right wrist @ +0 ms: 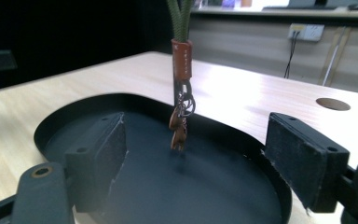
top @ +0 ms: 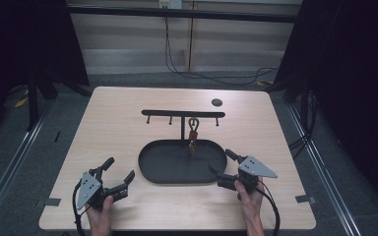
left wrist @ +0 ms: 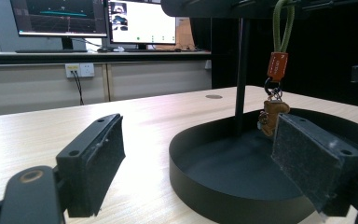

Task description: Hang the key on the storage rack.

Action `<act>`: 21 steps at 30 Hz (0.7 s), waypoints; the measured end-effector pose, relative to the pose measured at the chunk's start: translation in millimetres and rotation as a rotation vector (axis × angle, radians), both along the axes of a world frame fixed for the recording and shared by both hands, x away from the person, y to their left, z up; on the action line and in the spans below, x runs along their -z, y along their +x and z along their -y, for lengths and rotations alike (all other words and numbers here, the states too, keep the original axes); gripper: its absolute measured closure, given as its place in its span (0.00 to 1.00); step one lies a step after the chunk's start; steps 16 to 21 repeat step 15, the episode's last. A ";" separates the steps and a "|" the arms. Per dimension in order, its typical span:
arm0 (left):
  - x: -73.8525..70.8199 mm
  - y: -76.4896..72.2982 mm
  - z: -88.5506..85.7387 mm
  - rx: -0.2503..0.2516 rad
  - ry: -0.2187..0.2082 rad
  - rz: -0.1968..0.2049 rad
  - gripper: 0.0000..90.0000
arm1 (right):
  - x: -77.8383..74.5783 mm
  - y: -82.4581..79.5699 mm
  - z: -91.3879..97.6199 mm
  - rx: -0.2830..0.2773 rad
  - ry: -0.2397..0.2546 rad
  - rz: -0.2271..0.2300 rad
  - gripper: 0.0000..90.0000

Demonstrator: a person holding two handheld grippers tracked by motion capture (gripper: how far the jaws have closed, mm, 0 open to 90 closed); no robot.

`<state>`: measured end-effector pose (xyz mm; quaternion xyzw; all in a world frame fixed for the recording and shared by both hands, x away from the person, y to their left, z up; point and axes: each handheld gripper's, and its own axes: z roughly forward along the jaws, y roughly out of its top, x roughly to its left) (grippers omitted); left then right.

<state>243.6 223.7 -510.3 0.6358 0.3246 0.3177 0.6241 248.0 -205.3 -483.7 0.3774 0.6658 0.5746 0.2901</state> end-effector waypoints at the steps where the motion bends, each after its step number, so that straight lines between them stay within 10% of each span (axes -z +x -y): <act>1: 0.0 0.0 -0.1 0.000 0.001 0.000 0.18 | 7.9 -2.4 0.1 0.039 0.024 0.035 0.23; 8: 0.1 -0.6 -0.1 0.003 -0.004 -0.001 0.18 | 28.3 -12.1 -2.5 0.075 0.052 0.155 0.23; 21: 0.1 -0.6 -0.2 0.004 -0.001 -0.001 0.18 | 28.3 -17.5 -3.7 0.040 0.035 0.182 0.17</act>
